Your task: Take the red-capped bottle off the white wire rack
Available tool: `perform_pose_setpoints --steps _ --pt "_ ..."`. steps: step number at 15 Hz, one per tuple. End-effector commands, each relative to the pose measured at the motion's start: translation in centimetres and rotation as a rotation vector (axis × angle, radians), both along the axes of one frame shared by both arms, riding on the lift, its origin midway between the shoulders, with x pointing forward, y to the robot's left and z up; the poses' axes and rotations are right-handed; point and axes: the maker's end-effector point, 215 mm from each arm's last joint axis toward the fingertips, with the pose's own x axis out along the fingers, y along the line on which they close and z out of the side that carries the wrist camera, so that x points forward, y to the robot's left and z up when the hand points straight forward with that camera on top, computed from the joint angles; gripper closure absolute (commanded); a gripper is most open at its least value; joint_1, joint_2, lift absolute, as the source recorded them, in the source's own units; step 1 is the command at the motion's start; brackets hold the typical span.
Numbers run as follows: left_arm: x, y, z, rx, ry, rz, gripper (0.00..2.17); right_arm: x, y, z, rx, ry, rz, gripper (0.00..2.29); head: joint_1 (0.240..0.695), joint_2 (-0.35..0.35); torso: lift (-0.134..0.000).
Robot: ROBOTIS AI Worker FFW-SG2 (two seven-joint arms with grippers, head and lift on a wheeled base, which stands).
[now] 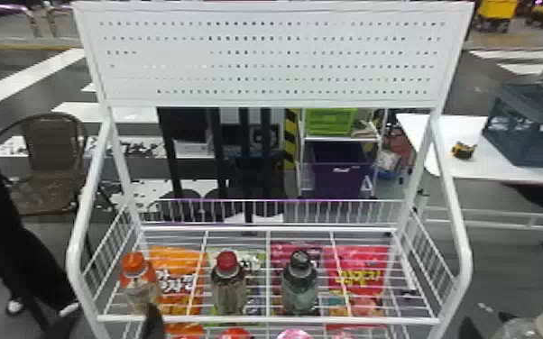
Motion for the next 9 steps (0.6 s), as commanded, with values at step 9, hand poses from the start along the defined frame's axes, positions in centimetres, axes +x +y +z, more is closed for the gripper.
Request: perform_pose_setpoints --steps 9 --pt "4.0 -12.2 -10.2 -0.045 0.063 -0.173 0.08 0.0 0.1 -0.5 -0.003 0.009 0.001 1.43 0.499 0.000 0.000"
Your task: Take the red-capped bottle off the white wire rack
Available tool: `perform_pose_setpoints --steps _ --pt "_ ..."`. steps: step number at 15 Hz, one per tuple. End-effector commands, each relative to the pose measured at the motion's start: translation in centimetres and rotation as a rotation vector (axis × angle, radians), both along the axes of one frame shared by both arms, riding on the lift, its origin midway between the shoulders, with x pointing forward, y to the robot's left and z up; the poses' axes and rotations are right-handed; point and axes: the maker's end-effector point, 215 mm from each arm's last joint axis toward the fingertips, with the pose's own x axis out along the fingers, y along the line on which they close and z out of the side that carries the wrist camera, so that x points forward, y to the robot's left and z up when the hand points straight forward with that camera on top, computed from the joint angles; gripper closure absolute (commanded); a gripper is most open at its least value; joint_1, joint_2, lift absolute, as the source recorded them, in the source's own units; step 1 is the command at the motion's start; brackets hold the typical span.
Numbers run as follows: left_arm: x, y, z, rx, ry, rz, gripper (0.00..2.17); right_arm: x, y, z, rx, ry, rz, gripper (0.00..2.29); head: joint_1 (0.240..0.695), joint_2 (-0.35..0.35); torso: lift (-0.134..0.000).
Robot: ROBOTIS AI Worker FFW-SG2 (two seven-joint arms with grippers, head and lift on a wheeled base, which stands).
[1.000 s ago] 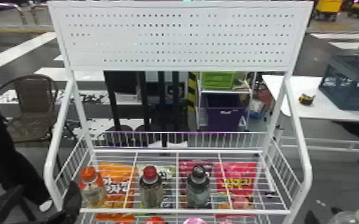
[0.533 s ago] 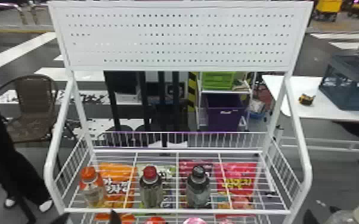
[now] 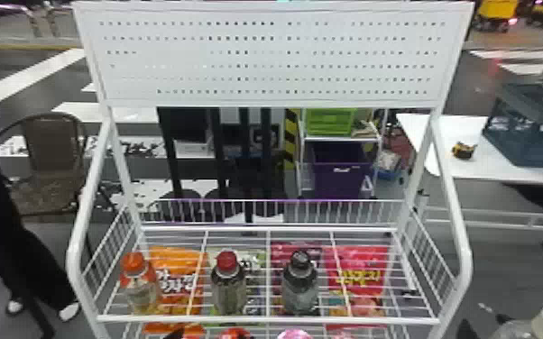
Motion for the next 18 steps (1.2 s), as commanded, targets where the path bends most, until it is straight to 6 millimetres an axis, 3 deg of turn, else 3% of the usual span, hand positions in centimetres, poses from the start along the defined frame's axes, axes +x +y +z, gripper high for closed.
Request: perform_pose_setpoints --steps 1,7,15,16,17,18 --pt "2.0 -2.2 -1.3 0.013 0.017 -0.031 0.08 0.0 0.0 -0.1 0.000 0.002 0.000 1.43 0.499 0.000 0.000" --pt "6.3 -2.6 -2.7 -0.007 0.029 -0.010 0.08 -0.1 0.0 0.1 -0.002 -0.001 0.001 1.43 0.499 0.000 0.000" --pt "10.8 -2.1 -1.9 -0.021 0.000 0.014 0.09 -0.1 -0.2 0.2 -0.006 -0.001 0.000 1.43 0.499 0.000 0.000" --pt "11.4 -2.0 -1.7 -0.023 -0.001 0.015 0.15 -0.1 -0.3 0.2 -0.007 -0.001 0.000 1.43 0.499 0.000 0.000" --pt "11.6 -2.0 -1.6 -0.029 -0.002 0.013 0.41 -0.1 -0.3 0.1 -0.007 0.002 0.000 1.43 0.499 0.000 0.000" --pt "11.7 -2.1 -1.3 -0.035 -0.006 0.007 1.09 0.0 -0.4 0.1 -0.007 0.002 0.000 1.43 0.499 0.000 0.000"
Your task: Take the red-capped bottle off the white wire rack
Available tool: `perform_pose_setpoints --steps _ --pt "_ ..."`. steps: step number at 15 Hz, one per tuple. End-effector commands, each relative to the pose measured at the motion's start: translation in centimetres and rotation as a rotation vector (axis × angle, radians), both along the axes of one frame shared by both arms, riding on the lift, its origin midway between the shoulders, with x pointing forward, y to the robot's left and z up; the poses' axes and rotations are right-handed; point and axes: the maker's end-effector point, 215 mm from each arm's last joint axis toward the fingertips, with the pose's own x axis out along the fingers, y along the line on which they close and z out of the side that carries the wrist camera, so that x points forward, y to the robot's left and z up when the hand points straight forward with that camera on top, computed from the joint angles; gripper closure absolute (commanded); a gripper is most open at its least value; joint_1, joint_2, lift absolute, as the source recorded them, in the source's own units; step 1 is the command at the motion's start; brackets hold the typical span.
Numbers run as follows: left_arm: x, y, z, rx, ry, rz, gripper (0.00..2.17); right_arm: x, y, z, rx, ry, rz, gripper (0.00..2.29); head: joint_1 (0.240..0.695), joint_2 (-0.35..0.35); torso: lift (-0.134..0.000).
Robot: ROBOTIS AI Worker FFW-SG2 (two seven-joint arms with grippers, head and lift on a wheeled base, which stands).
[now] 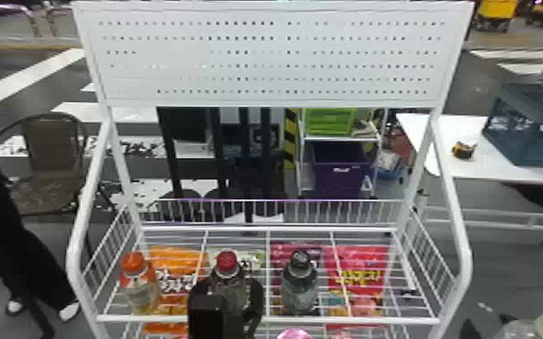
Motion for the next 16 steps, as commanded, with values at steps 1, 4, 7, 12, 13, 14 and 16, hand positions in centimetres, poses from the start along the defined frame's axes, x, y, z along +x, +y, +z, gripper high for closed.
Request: perform_pose_setpoints --steps 1,4,7,12,13,14,16 --pt "0.3 0.0 0.7 -0.019 -0.008 0.002 1.67 0.0 -0.1 -0.1 0.000 0.002 0.000 1.43 0.499 0.000 0.000" --pt "-1.2 -0.3 0.7 -0.036 0.000 -0.013 1.92 0.1 0.0 -0.2 -0.002 0.005 0.003 1.43 0.499 0.000 0.000" --pt "-3.5 0.4 3.4 -0.056 -0.034 -0.014 1.92 0.5 0.2 -0.3 -0.006 0.018 0.006 1.43 0.499 0.000 0.000" --pt "-8.9 5.3 10.7 -0.017 -0.091 0.031 1.92 0.8 0.3 -0.5 -0.008 0.037 0.008 1.43 0.499 0.000 0.000" --pt "-9.7 6.5 11.8 -0.004 -0.099 0.048 1.92 0.9 0.4 -0.6 -0.007 0.037 0.008 1.43 0.499 0.000 0.000" --pt "-10.6 7.8 12.8 0.011 -0.110 0.068 1.92 0.9 0.4 -0.7 -0.008 0.040 0.008 1.43 0.499 0.000 0.000" --pt "-12.0 10.2 14.6 0.027 -0.128 0.096 1.92 0.9 0.6 -0.7 -0.007 0.037 0.009 1.43 0.499 0.000 0.000"
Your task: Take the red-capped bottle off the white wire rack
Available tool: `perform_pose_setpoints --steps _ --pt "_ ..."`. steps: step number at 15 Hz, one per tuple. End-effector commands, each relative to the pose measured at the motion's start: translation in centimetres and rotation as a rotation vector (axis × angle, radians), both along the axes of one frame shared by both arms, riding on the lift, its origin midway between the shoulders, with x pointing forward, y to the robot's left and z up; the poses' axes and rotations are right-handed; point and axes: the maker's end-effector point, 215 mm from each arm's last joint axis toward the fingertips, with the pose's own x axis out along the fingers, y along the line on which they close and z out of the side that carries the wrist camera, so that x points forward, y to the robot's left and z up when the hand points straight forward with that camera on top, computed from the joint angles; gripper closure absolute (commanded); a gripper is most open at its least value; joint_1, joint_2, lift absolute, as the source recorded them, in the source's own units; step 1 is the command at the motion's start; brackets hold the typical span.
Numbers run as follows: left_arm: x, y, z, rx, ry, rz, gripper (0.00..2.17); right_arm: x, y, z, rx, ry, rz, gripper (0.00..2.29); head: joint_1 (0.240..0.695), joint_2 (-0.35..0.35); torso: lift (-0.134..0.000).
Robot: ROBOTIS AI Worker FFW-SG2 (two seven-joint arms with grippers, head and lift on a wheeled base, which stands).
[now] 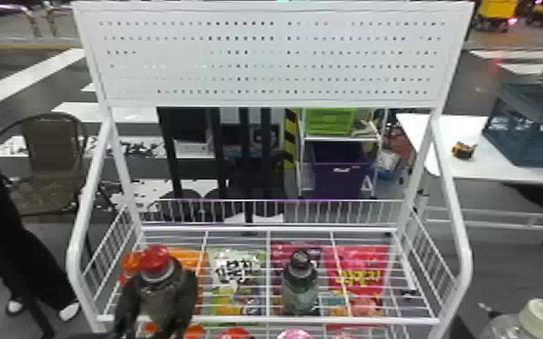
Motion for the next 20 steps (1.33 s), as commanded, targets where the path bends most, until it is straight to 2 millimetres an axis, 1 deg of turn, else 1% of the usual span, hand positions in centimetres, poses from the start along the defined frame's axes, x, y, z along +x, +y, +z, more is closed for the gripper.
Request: perform_pose_setpoints --steps 1,3,4,7,10,16,19,20 --pt "-1.3 3.0 1.9 0.026 -0.019 0.038 1.92 0.0 0.1 -0.1 0.000 0.001 0.000 1.43 0.499 0.000 0.000" --pt "-1.7 6.0 2.4 0.050 -0.024 0.079 1.92 0.0 0.1 -0.2 0.000 0.003 -0.001 1.43 0.499 0.000 0.000" --pt "-1.8 7.2 2.4 0.062 -0.021 0.096 1.92 0.0 0.0 -0.3 0.003 0.004 -0.002 1.43 0.499 0.000 0.000" --pt "-1.7 10.3 2.4 0.079 -0.015 0.138 1.92 -0.2 0.2 -0.4 0.008 0.006 0.000 1.43 0.499 0.000 0.000" --pt "-1.8 10.6 2.3 0.083 -0.012 0.143 1.92 -0.4 0.3 -0.3 0.009 0.003 0.002 1.43 0.499 0.000 0.000" --pt "-2.0 10.2 2.8 0.072 -0.019 0.140 1.92 -0.8 0.3 0.4 0.013 -0.019 0.001 1.43 0.499 0.000 0.000" --pt "-2.2 10.2 2.7 0.072 -0.016 0.140 1.92 -0.9 0.3 0.2 0.013 -0.014 0.001 1.43 0.499 0.000 0.000" --pt "-2.2 10.1 2.6 0.073 -0.015 0.138 1.92 -1.0 0.3 0.7 0.011 -0.028 0.001 1.43 0.499 0.000 0.000"
